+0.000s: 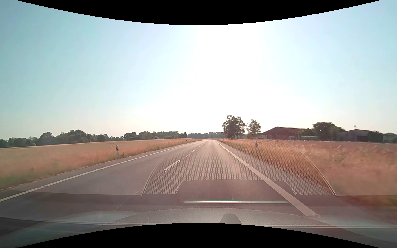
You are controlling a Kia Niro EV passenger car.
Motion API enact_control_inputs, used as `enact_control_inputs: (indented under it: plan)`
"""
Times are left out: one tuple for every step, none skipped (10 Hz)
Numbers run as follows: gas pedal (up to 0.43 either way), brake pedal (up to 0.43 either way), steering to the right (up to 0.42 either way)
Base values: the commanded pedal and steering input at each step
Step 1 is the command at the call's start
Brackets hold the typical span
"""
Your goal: Follow the waypoints while adhering to traffic rules and regulations
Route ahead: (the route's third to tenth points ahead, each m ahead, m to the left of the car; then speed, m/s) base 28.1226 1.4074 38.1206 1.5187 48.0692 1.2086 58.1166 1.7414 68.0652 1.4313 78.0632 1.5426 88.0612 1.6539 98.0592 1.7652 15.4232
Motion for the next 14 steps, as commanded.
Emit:
enact_control_inputs:
  plan:
    - [0.059,0.0,-0.004]
    - [0.059,0.0,-0.003]
    - [0.059,0.0,-0.004]
    - [0.059,0.0,-0.004]
    - [0.059,0.0,-0.004]
    - [0.059,0.0,-0.003]
    - [0.059,0.0,-0.004]
    - [0.059,0.0,-0.003]
    - [0.059,0.0,-0.003]
    - [0.059,0.0,-0.003]
    - [0.059,0.0,-0.004]
    - [0.059,0.0,-0.003]
    - [0.059,0.0,-0.003]
    - [0.059,0.0,-0.003]
